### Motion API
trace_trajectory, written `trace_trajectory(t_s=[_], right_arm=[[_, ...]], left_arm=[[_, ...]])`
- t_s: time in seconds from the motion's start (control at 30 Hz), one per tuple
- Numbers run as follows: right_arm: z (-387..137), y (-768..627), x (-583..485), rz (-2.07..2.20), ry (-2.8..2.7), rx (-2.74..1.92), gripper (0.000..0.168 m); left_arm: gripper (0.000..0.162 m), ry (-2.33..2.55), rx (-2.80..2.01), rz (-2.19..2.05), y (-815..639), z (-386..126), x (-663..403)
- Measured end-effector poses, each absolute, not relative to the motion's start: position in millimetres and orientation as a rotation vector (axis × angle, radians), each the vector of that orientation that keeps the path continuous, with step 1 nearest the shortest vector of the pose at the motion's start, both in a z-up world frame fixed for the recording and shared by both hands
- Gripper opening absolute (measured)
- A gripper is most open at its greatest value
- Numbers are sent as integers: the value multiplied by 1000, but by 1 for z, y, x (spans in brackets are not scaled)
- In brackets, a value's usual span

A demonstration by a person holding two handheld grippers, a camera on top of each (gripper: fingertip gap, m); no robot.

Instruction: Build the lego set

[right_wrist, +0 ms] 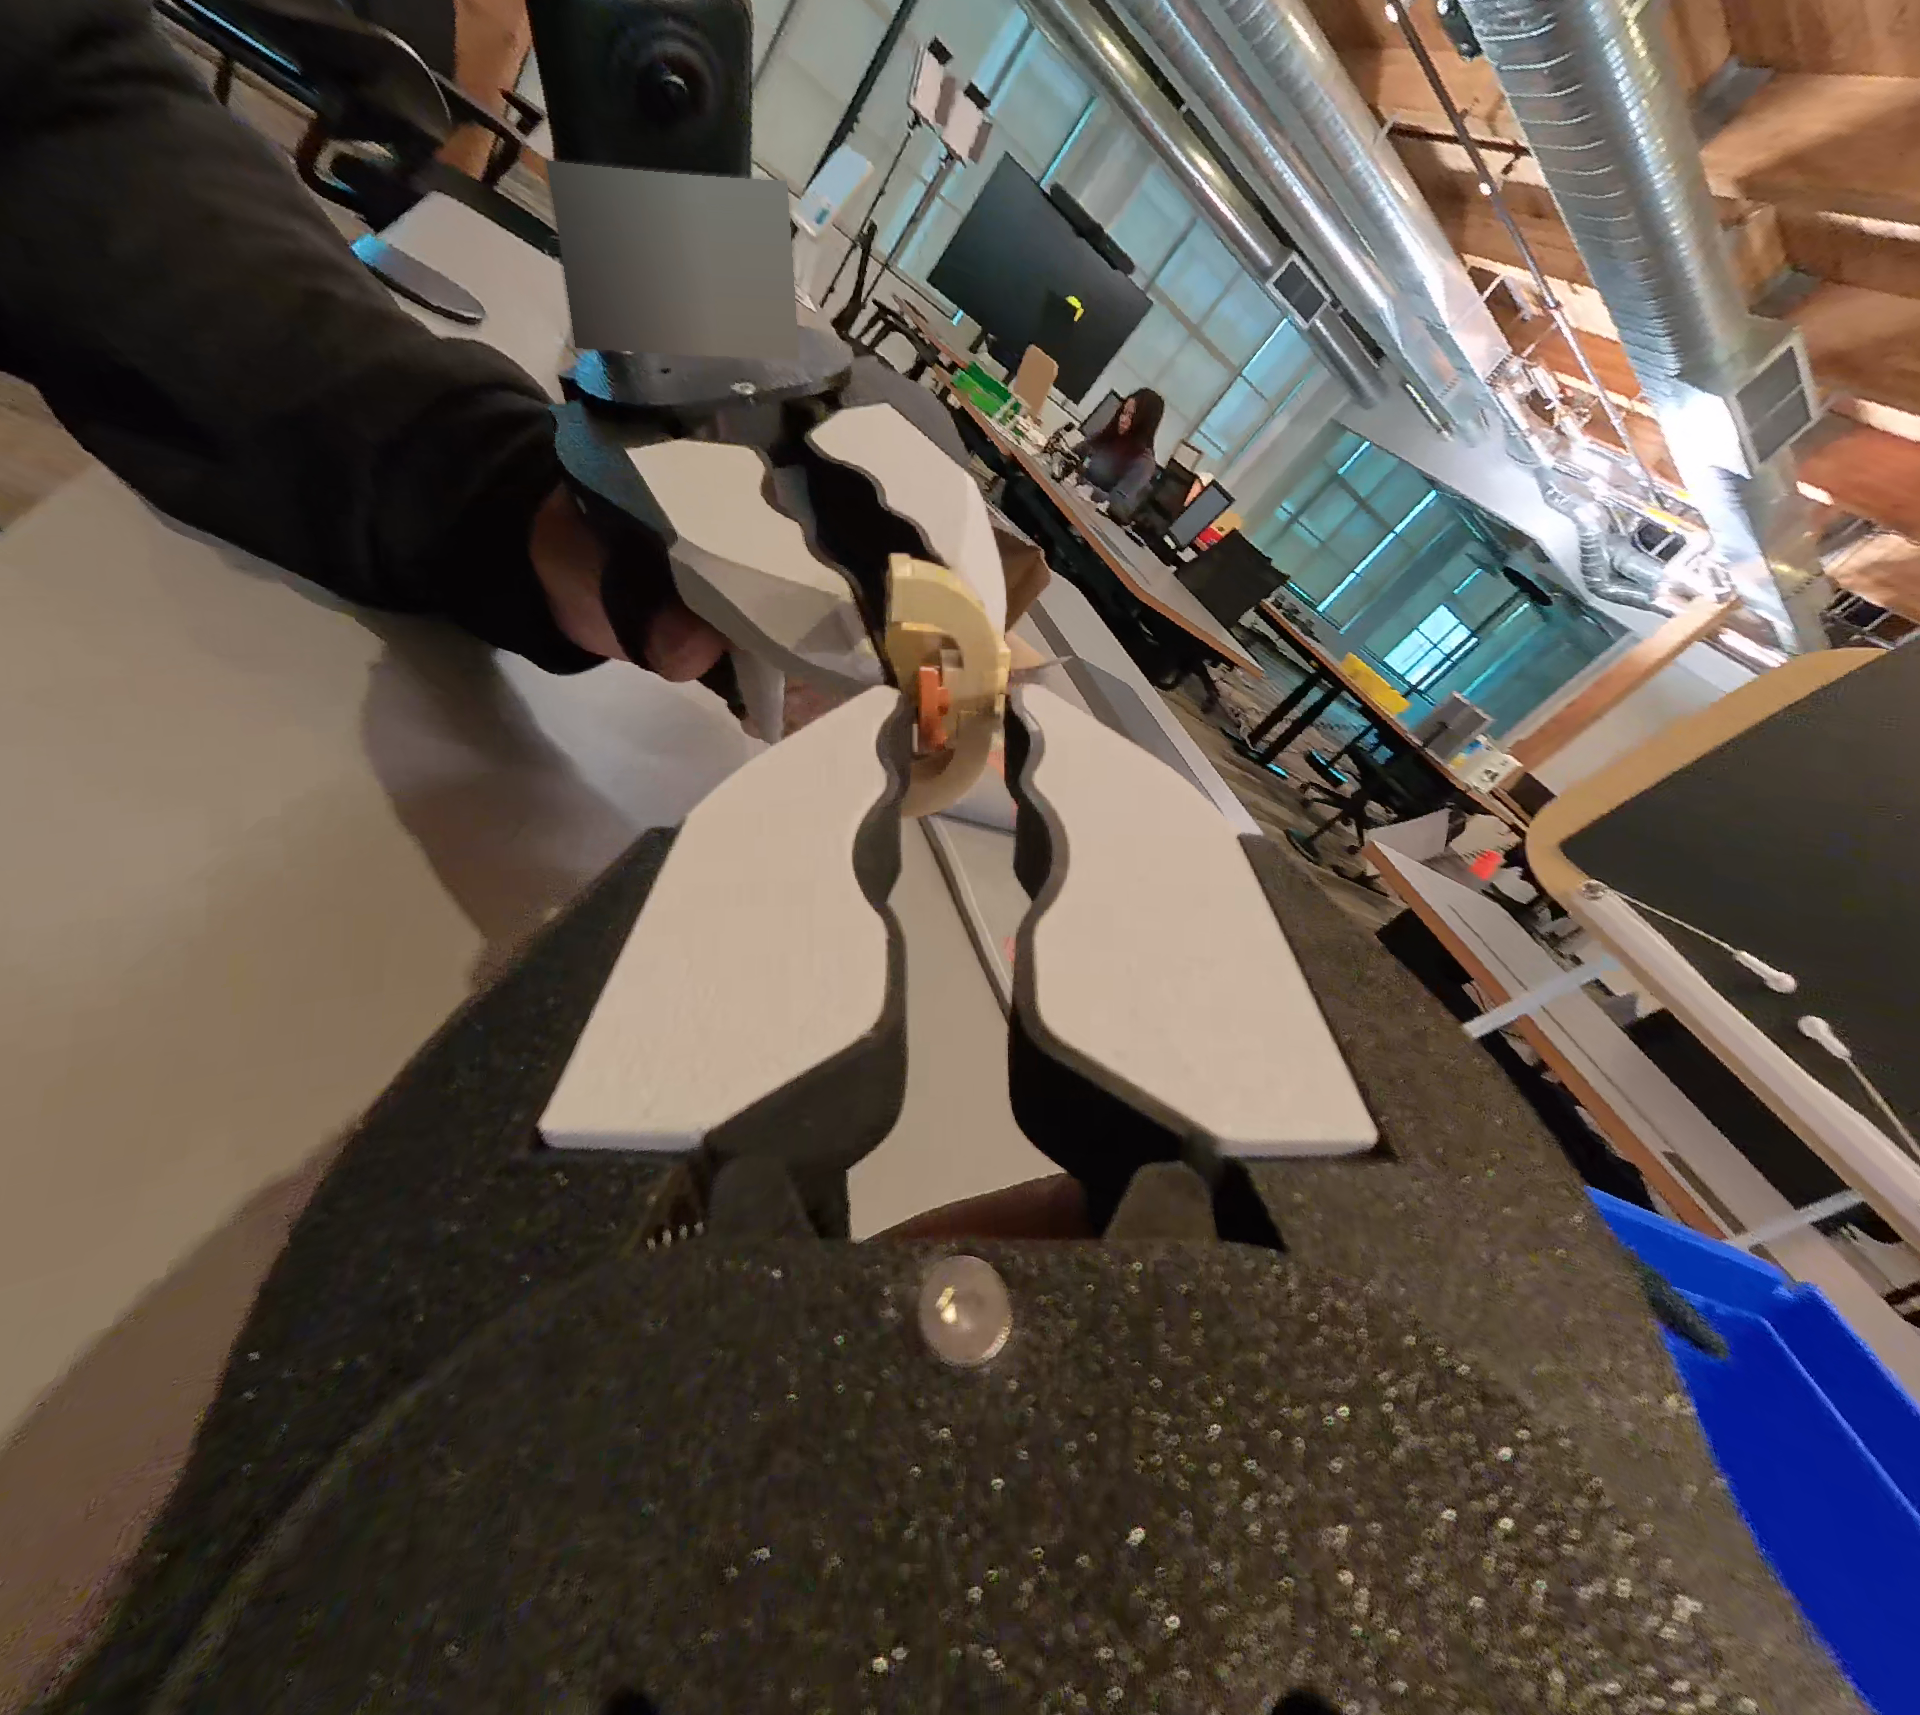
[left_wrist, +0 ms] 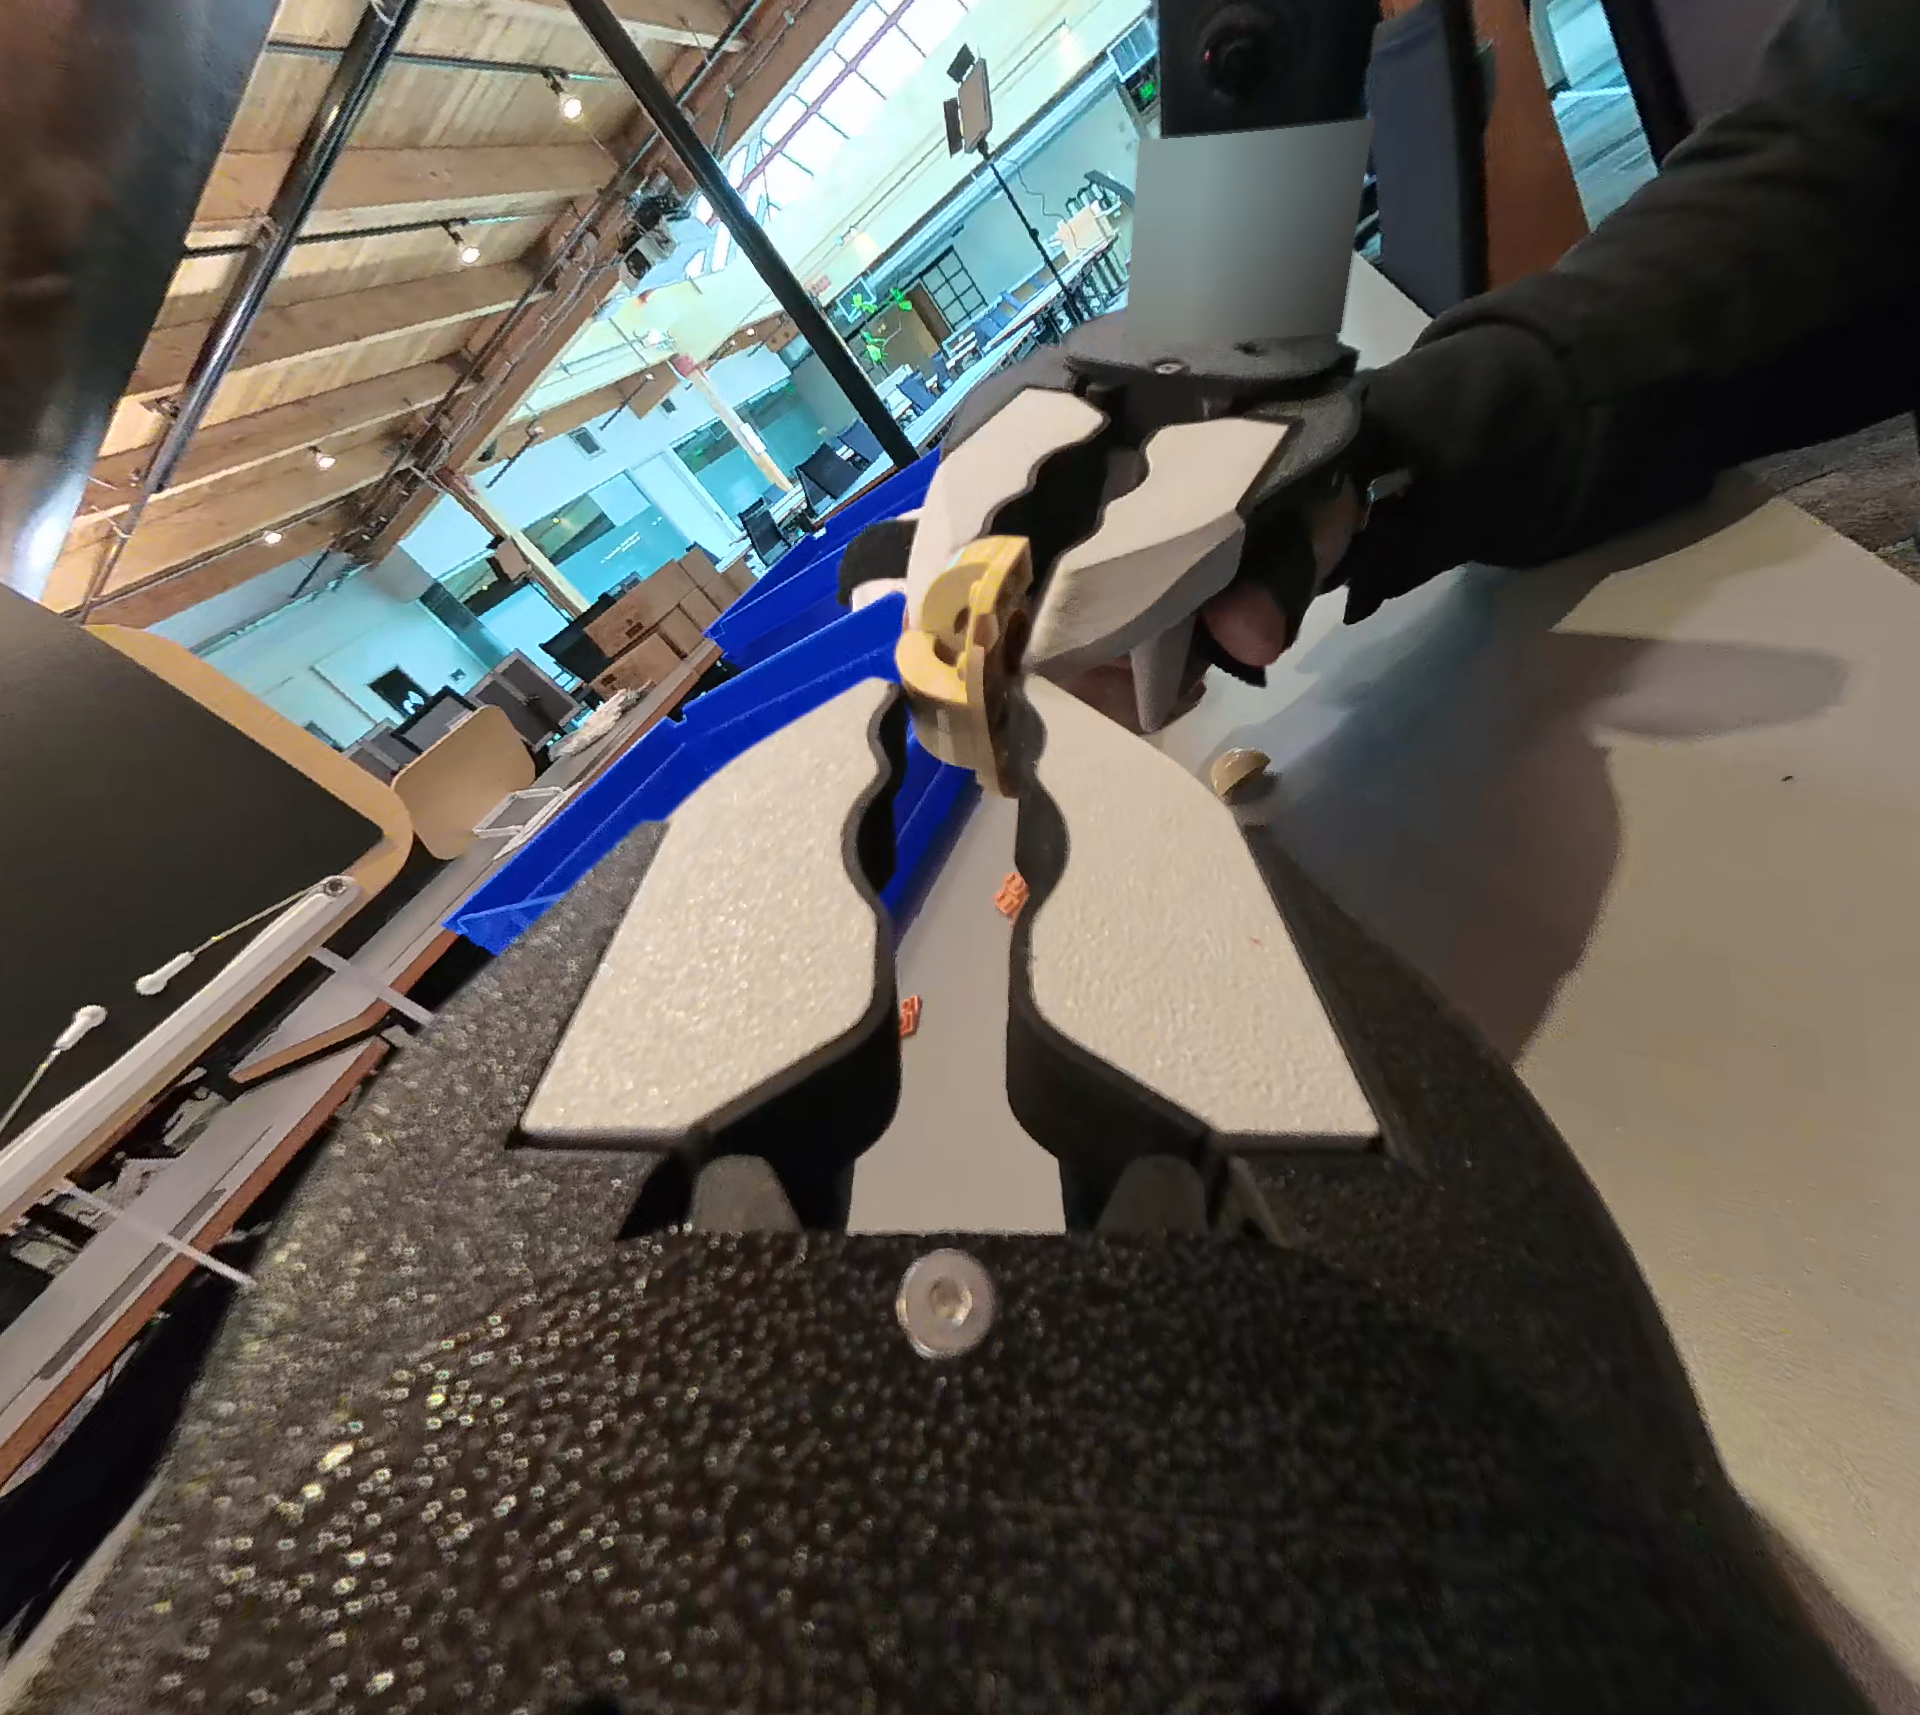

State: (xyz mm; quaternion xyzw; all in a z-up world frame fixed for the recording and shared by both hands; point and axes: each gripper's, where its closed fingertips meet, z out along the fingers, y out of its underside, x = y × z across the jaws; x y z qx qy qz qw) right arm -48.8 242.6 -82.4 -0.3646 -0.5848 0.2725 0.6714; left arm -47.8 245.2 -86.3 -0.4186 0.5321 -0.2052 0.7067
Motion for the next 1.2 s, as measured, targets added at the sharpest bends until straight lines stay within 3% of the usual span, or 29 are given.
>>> trace_trajectory(t_s=[0.27,0.77,1.2], right_arm=[[-88,249,-50,540,-1327,-848,16],[-83,234,-44,787,-1366,-847,14],[-85,224,-47,905,-1400,-851,13]], left_arm=[[18,1187,-959,-435,249,-90,-48],[30,1258,-913,-615,233,-89,-46],[31,1306,-895,-661,223,-91,-39]])
